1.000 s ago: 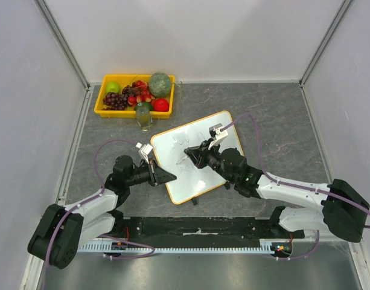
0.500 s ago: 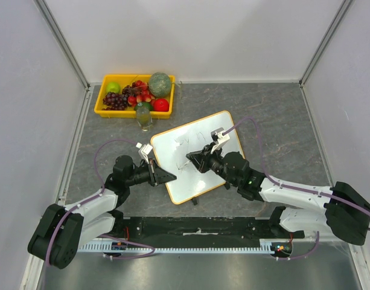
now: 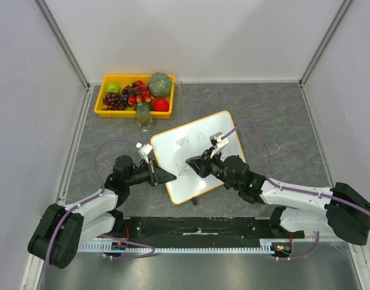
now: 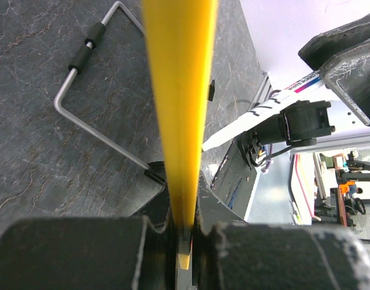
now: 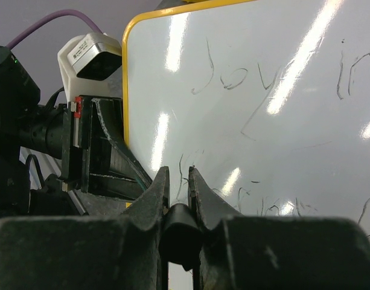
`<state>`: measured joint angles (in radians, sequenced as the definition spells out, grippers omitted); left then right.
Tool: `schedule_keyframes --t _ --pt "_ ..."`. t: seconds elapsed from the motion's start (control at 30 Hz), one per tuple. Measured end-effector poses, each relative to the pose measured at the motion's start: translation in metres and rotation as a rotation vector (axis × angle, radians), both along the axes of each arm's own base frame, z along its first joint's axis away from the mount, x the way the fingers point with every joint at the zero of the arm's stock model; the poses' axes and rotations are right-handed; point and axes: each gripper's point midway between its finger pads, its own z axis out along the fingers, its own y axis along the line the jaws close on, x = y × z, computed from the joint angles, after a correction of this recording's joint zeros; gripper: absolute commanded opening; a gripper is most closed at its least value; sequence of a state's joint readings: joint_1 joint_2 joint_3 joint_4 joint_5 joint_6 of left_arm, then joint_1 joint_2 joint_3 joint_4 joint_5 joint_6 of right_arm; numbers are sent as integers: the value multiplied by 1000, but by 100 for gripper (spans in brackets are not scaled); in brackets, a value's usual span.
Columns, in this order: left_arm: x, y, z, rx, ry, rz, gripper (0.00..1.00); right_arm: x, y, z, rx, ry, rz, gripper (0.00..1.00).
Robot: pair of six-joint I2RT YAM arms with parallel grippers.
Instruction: Write a sentence on the whiteboard
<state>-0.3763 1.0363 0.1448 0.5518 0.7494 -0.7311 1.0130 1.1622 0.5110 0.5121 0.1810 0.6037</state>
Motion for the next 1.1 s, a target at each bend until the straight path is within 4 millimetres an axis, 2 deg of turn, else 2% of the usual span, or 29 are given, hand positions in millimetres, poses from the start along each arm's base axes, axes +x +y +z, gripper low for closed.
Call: schedule_keyframes --t 1.1 --pt "0 0 0 -1 -1 0 2 20 -3 15 -8 -29 -110 0"
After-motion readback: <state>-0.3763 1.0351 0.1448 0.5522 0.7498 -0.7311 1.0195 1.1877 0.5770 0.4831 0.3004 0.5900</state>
